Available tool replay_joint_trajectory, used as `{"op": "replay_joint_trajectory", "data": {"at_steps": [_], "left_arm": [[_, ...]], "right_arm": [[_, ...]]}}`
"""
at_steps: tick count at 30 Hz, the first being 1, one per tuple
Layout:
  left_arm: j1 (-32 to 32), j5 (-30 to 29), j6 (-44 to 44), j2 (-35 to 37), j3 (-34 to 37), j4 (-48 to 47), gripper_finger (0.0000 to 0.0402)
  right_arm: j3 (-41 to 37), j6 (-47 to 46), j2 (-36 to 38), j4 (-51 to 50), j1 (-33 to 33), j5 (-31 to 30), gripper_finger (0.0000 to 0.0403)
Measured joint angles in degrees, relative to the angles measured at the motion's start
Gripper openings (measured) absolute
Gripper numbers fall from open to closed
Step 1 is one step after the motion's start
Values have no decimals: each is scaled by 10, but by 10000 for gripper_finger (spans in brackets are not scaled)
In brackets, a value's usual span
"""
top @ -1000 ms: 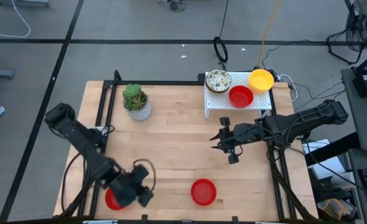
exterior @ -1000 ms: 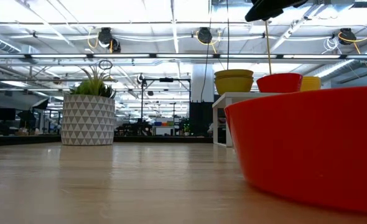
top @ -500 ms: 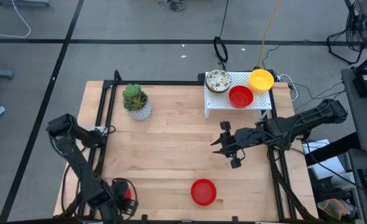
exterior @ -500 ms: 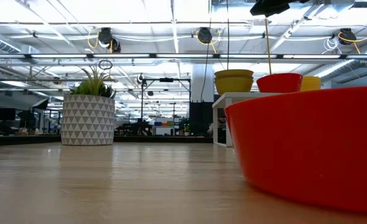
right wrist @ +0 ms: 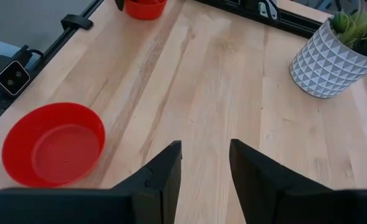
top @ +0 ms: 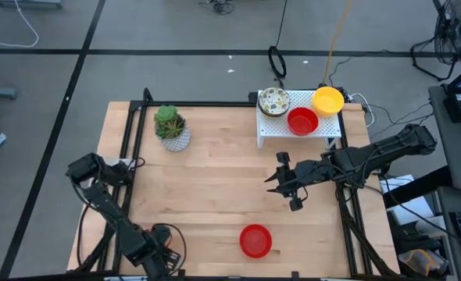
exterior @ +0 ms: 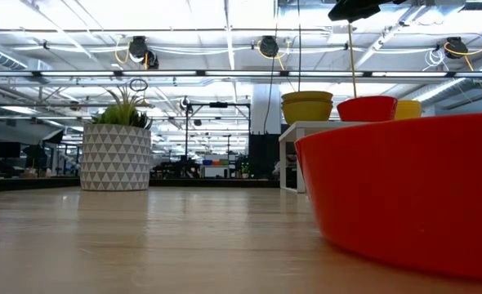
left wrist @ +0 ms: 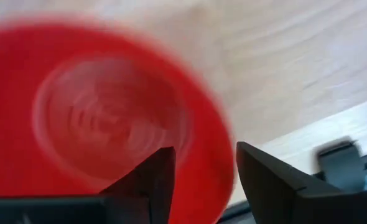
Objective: Pick & Place Mini bowls
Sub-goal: Stack the red bowl on top of the red bowl on the shelf
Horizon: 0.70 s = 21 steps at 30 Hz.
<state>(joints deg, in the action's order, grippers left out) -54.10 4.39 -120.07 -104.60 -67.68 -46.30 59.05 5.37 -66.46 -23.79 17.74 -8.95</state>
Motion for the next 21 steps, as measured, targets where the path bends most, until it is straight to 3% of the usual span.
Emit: {"op": "replay_joint_trajectory", "data": {"at_steps": [5, 12, 17, 21], "left_arm": [[21, -45, 75, 0, 0, -1, 151], [59, -39, 142, 1, -1, 14, 18], [84, -65, 215, 11, -3, 62, 18], [108, -138, 325, 28, -24, 80, 6]], "right_arm": [[0, 0, 0, 0, 0, 0, 125], [0, -2, 0, 0, 0, 0, 125], [0, -2, 0, 0, 0, 0, 125], [0, -1, 0, 0, 0, 2, 125]]}}
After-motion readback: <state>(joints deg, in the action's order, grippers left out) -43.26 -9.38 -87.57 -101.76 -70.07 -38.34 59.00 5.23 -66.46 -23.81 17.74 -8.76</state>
